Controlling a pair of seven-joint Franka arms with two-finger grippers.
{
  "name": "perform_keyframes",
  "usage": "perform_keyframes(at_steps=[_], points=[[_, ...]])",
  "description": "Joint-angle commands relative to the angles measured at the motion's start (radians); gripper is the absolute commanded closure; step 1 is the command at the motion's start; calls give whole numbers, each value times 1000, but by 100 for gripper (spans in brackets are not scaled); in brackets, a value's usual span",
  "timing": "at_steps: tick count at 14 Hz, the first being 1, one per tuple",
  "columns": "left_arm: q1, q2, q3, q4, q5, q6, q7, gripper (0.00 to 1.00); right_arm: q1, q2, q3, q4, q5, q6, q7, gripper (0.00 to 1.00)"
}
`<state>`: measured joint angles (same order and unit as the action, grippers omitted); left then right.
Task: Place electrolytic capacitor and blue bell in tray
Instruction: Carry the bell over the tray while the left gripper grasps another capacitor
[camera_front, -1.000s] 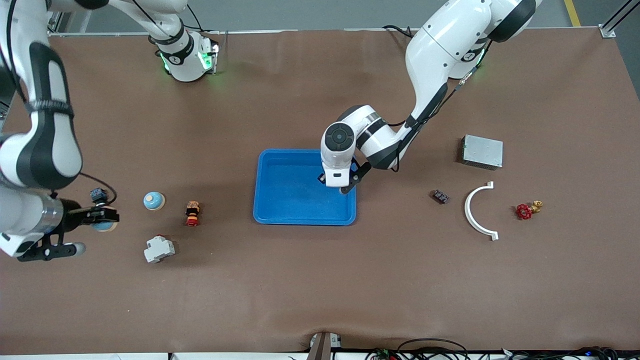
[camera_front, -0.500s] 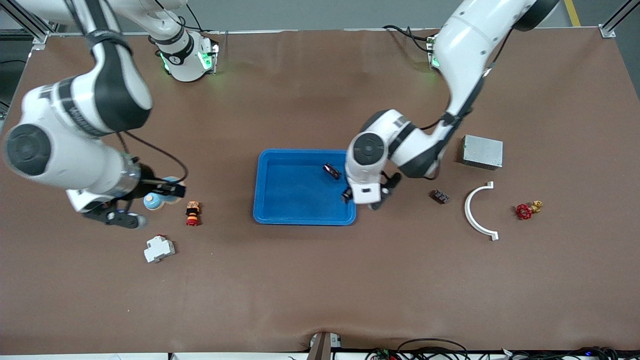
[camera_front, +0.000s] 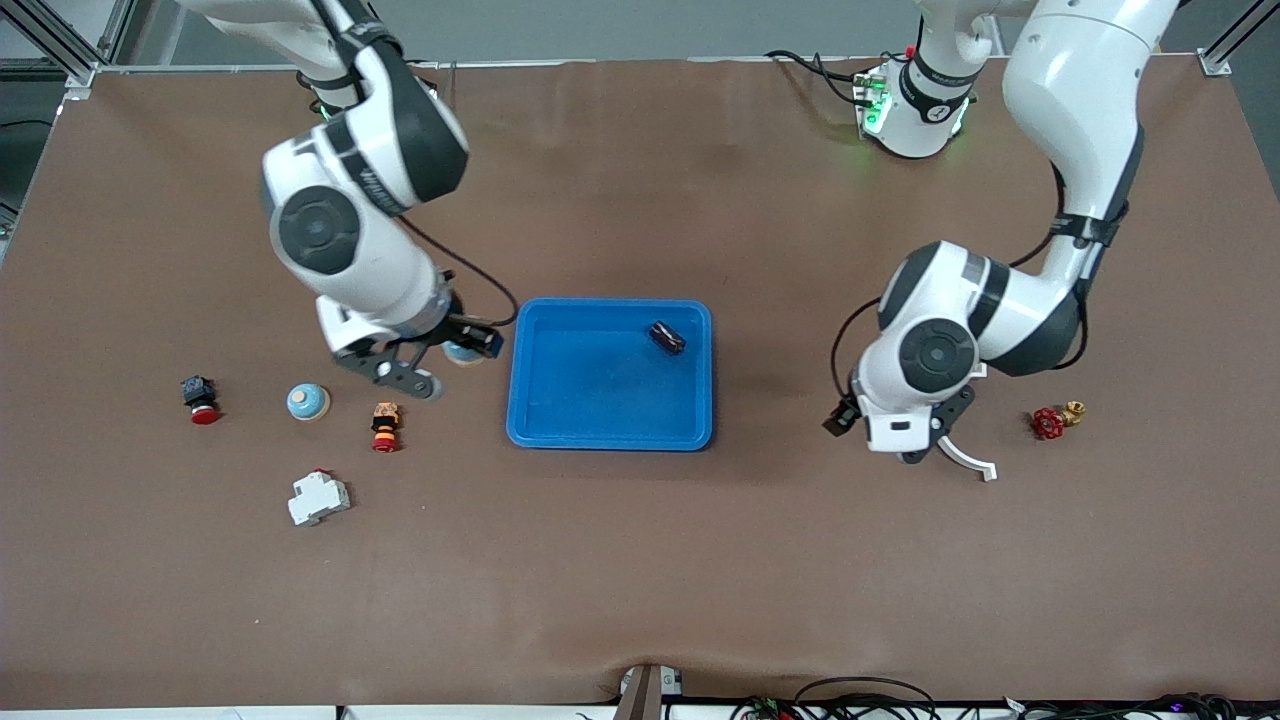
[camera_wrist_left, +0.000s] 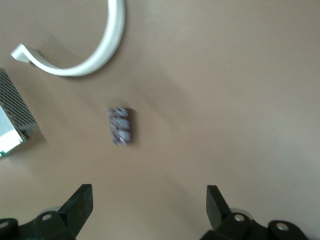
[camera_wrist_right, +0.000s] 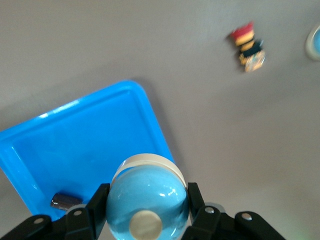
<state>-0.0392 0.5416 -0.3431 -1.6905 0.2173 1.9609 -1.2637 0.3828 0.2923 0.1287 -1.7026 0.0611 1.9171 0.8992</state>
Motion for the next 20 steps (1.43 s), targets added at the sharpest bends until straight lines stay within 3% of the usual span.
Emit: perform_keyframes(at_steps=[1, 4, 6, 8, 13, 14, 15, 17, 20], points=[[73, -23, -11, -115, 101, 42, 53, 0, 62, -58, -15, -168, -1, 150, 102, 100], [140, -8, -13, -233, 132, 256, 67, 0, 114, -45, -17, -293, -7, 377, 171, 100], [157, -2, -13, -255, 132, 308, 66, 0, 129, -23, -17, -336, -38, 459, 207, 100], [157, -2, -16, -258, 131, 311, 56, 0, 146, 23, -17, -339, -85, 468, 225, 100], [159, 21, -16, -305, 120, 391, 44, 2, 160, 119, -18, -310, -107, 493, 241, 100], [159, 18, -17, -311, 120, 392, 44, 19, 160, 139, -18, -298, -107, 500, 245, 100], [159, 14, -17, -313, 111, 394, 34, 41, 162, 157, -18, -289, -107, 522, 254, 100], [153, 9, -27, -311, 97, 394, -26, 100, 165, 191, -18, -288, -107, 581, 262, 100], [156, -24, -62, -308, 97, 386, -76, 100, 185, 231, -23, -276, -109, 603, 290, 100]])
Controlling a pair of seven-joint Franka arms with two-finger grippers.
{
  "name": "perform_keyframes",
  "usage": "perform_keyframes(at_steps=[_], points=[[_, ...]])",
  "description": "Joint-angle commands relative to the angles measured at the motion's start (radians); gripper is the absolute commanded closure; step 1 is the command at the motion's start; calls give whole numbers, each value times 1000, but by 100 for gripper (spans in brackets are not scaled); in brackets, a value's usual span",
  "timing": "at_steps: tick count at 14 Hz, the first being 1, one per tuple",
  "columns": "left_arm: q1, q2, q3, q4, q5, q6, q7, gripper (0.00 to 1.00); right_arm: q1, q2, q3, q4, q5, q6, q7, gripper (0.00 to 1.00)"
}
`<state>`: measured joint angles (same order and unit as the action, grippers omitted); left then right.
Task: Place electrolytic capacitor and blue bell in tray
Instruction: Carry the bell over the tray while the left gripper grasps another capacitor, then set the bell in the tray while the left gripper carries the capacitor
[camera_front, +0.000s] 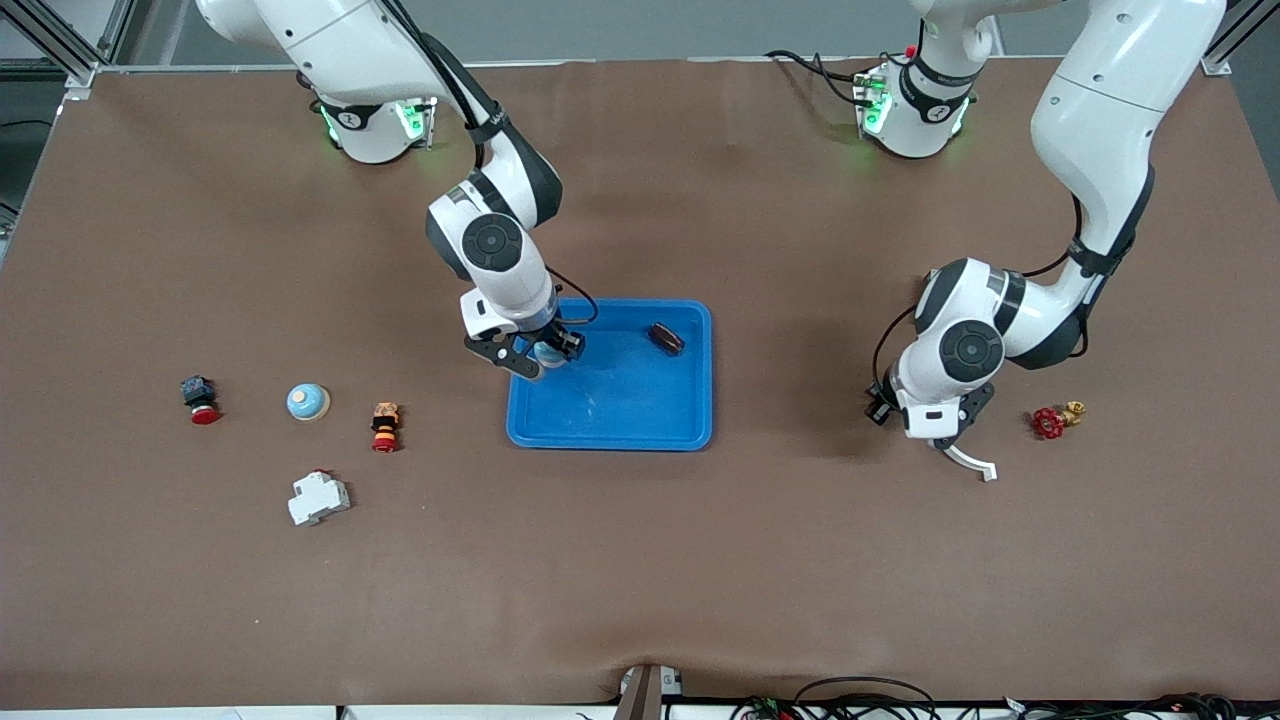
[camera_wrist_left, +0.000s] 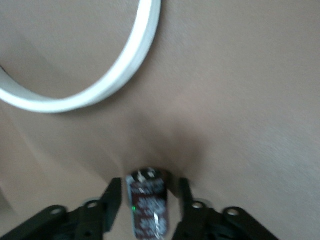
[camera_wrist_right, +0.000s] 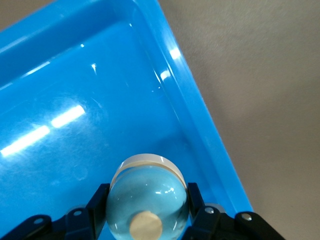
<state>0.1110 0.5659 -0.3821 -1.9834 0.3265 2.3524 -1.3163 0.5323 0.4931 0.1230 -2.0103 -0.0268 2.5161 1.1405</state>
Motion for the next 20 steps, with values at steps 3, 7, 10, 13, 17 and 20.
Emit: perform_keyframes(at_steps=[3, 7, 10, 13, 17, 20], points=[[6, -107, -55, -6, -12, -10, -24, 100, 48, 51, -20, 45, -21, 7, 68, 100], [-4, -101, -139, 57, -17, -10, -128, 100, 61, 74, -19, 59, -21, 7, 93, 100], [-75, -66, -182, 118, -15, -8, -234, 100, 61, 90, -19, 70, -21, 9, 93, 100], [-221, 49, -173, 274, -1, -8, -435, 100, 60, 102, -19, 74, -19, 7, 93, 100], [-333, 167, -152, 432, -4, -1, -547, 100, 52, 97, -19, 93, -19, -9, 88, 0], [-410, 218, -92, 471, -6, 7, -557, 100, 46, 73, -17, 155, -16, -127, 84, 0]])
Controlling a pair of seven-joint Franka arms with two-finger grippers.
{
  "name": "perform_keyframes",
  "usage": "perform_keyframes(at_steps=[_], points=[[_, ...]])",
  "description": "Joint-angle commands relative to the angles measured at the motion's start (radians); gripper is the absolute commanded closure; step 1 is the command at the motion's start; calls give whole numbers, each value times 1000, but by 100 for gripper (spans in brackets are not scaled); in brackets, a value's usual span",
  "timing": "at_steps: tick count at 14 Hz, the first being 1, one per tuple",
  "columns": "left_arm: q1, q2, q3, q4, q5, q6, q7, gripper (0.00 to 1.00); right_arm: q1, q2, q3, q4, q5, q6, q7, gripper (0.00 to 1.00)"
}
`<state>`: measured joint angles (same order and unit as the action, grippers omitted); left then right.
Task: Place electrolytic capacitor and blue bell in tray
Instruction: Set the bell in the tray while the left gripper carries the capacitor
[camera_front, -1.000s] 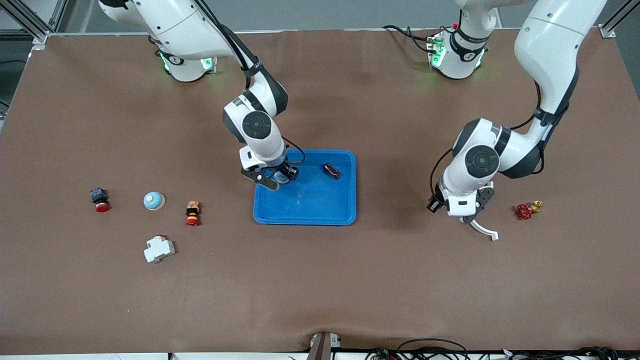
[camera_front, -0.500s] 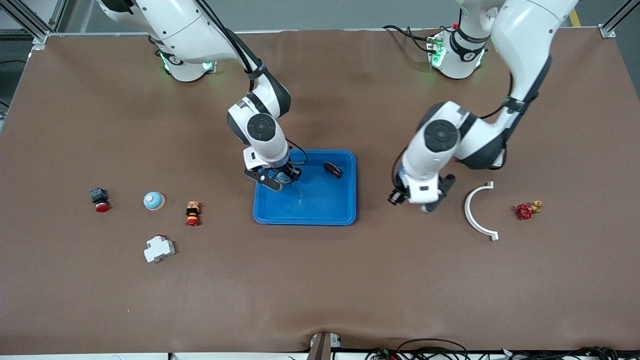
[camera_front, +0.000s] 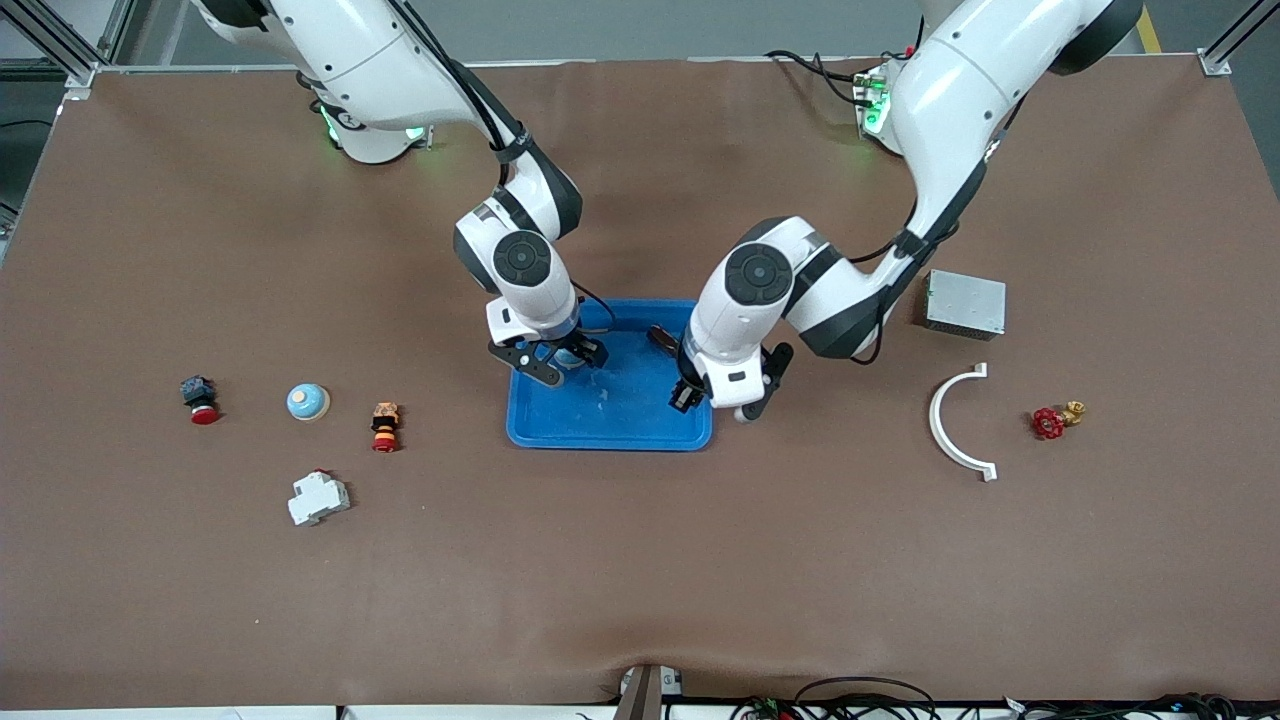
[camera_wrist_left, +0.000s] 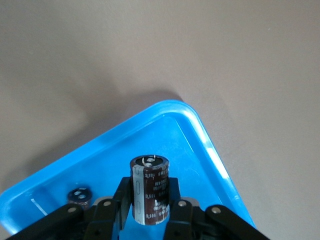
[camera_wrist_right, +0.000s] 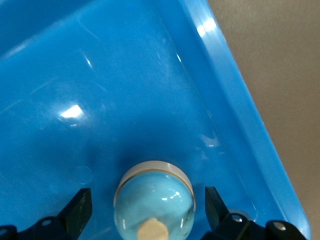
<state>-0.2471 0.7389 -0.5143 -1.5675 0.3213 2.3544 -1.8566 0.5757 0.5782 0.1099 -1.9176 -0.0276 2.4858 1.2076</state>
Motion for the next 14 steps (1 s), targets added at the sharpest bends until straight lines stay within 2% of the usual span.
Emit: perform_keyframes(at_steps=[1, 3, 5, 6, 7, 8, 9, 10, 14], points=[[-79, 59, 60, 57, -1, 9, -15, 100, 0, -18, -4, 112, -15, -173, 9, 0], [-112, 76, 86, 57, -1, 20, -15, 100, -25, -50, -6, 175, -18, -290, -25, 0], [-120, 86, 86, 57, 1, 25, -6, 100, -88, -124, -6, 169, -17, -335, -165, 0], [-120, 89, 88, 57, 2, 25, -3, 91, -124, -156, -6, 170, -17, -379, -251, 0], [-120, 93, 88, 57, 2, 25, 3, 71, -172, -191, -6, 170, -17, -416, -370, 0], [-120, 91, 89, 57, 7, 25, 2, 45, -216, -225, -6, 169, -17, -451, -495, 0], [-118, 83, 89, 57, 36, 23, 7, 0, -267, -251, -6, 170, -17, -496, -595, 0], [-116, 71, 89, 57, 86, 19, 4, 0, -314, -276, -6, 169, -17, -525, -681, 0], [-87, -7, 88, 84, 110, -32, 32, 0, -499, -302, -6, 135, -29, -522, -962, 0]])
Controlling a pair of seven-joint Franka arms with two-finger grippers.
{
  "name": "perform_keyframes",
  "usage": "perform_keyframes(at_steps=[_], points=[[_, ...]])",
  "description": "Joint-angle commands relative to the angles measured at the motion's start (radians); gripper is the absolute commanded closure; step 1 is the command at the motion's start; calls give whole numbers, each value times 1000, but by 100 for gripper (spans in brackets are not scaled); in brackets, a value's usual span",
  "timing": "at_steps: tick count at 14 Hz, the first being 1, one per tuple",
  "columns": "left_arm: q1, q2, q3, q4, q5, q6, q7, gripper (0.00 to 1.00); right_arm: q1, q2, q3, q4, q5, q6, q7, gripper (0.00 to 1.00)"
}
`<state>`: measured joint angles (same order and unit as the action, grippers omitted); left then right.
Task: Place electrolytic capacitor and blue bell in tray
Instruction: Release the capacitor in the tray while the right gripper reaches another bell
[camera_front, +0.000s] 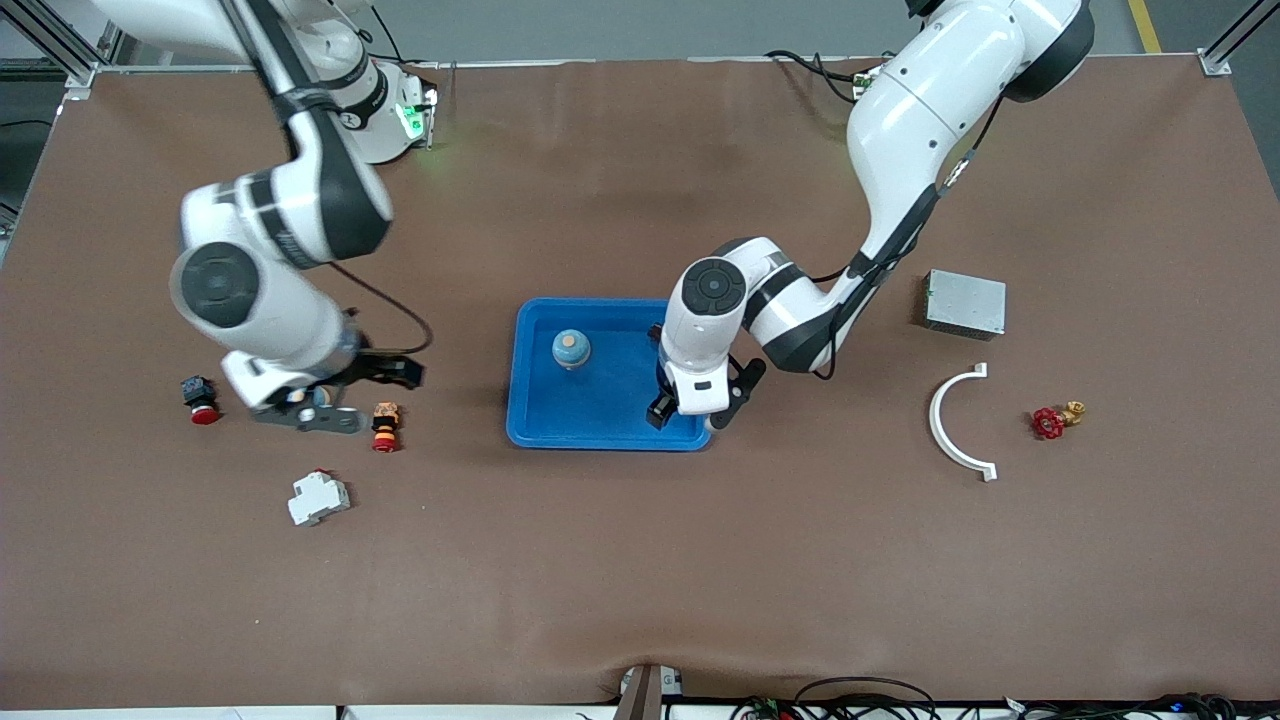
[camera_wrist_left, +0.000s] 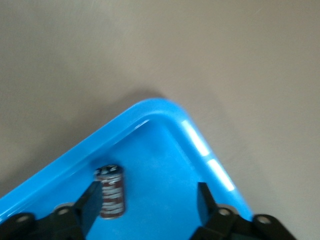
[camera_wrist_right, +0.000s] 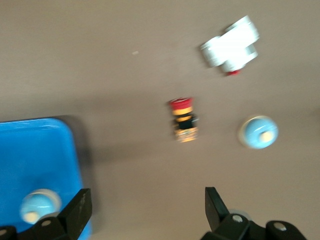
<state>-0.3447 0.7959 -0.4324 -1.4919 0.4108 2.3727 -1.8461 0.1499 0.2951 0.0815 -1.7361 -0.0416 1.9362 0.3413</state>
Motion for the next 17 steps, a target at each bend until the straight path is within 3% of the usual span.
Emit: perform_keyframes(at_steps=[1, 4, 11, 17], points=[[27, -84, 3, 25, 16, -100, 74, 0, -111, -16, 23, -60, -15, 52, -152, 0], [79, -194, -6, 30, -4, -274, 307, 0, -219, -10, 24, -141, -14, 182, -324, 0], [226, -389, -5, 29, -75, -516, 789, 0, -294, 10, 24, -434, -11, 585, -396, 0], [315, -524, 0, 30, -155, -644, 1023, 0, -380, 124, 27, -493, -3, 771, -478, 0]])
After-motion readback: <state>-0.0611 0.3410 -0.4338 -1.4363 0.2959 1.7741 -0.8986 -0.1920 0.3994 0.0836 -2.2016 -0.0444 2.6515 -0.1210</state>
